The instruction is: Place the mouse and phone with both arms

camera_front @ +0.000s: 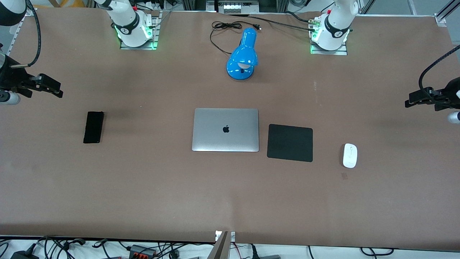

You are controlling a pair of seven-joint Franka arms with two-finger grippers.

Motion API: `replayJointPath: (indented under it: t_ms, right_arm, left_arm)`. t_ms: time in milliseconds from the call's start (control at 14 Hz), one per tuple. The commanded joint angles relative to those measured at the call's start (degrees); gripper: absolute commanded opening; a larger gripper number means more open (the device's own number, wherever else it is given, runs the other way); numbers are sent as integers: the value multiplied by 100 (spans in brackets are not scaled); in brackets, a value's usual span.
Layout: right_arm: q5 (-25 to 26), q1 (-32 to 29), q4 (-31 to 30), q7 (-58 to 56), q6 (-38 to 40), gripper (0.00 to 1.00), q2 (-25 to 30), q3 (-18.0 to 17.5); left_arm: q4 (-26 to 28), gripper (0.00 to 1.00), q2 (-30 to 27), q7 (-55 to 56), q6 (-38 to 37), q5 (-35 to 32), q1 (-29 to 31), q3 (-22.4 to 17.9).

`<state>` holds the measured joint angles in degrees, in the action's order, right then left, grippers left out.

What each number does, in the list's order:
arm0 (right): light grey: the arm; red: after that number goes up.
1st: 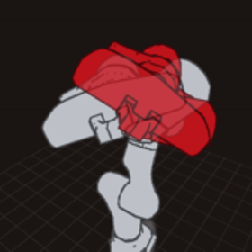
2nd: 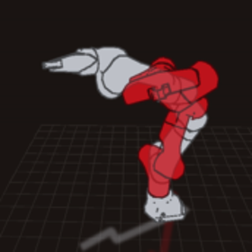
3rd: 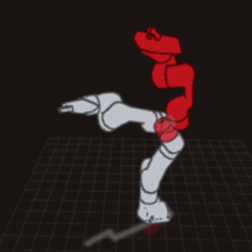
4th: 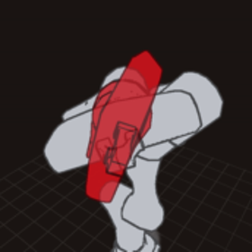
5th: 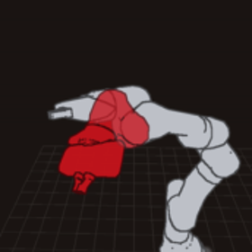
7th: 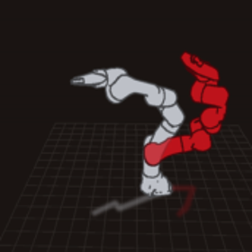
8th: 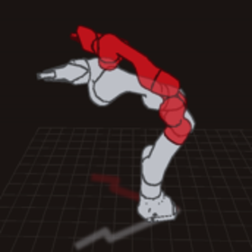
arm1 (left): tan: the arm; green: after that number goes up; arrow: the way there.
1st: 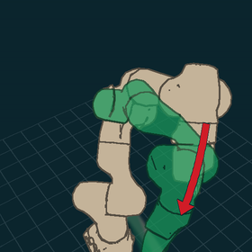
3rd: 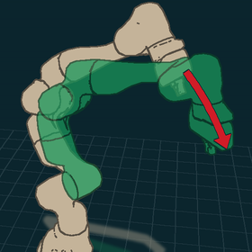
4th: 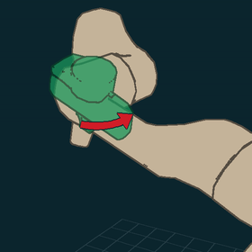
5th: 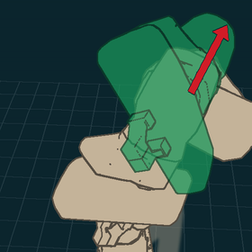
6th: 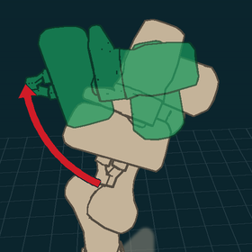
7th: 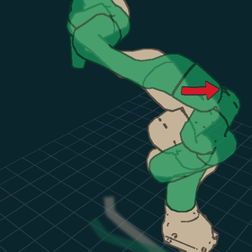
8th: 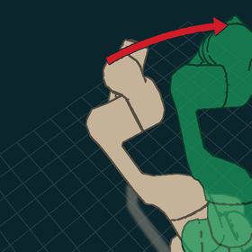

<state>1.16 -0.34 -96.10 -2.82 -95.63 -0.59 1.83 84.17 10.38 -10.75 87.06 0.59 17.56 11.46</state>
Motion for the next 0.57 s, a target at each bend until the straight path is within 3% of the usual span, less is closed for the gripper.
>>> replayJointPath:
  t_ms: [0, 500]
  right_arm:
    - [7, 42, -67, 27, 44, 100, 137, 36]
    - [24, 42, -84, -34, 114, 100, 42, 36]
  left_arm:
    - [-68, 100, 8, -138, -83, 107, 54, 6]
    - [-68, 100, 17, -129, -75, 90, 45, 6]
